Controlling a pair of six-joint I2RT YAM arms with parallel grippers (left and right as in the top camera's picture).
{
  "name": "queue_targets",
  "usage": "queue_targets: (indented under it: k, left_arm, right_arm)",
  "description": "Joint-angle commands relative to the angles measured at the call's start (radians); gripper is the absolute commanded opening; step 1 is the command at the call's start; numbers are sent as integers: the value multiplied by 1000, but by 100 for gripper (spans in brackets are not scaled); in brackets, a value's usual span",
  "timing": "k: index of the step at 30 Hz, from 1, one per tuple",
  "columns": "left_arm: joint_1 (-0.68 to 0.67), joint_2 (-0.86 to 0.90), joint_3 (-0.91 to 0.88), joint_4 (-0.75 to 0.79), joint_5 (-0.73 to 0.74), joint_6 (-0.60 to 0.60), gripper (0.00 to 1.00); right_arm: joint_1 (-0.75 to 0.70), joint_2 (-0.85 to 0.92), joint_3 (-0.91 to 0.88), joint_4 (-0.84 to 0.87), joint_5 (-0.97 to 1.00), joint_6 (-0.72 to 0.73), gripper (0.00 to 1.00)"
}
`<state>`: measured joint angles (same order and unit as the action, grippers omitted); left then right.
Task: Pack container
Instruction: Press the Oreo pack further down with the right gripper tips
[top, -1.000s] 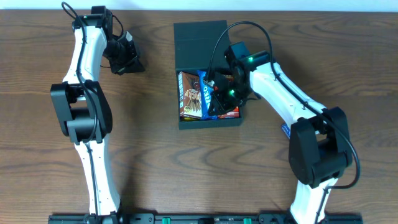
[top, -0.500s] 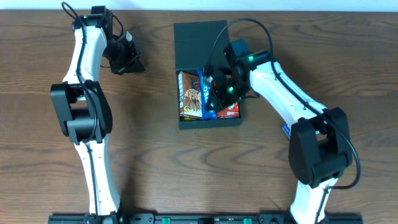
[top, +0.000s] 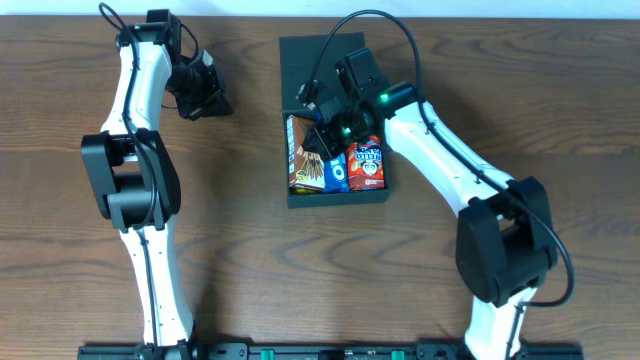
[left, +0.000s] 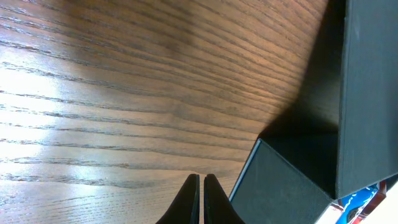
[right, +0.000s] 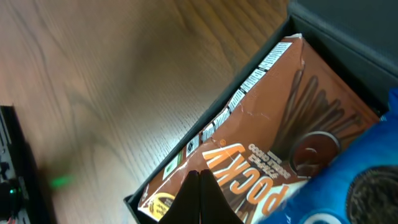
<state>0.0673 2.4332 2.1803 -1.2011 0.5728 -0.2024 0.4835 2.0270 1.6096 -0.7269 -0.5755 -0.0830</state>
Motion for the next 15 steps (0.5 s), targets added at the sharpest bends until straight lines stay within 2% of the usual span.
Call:
queue_targets:
  k: [1,8,15]
  left_arm:
    - [4,16,-1,-6,-3,11,6]
    - [4,16,-1,-8,-3,11,6]
    - [4,16,-1,-11,-3,11,6]
  right_arm:
    - [17,61,14,3,26,35,1]
    - [36,141,14,3,26,45,1]
    - [39,144,22,8,21,54,1]
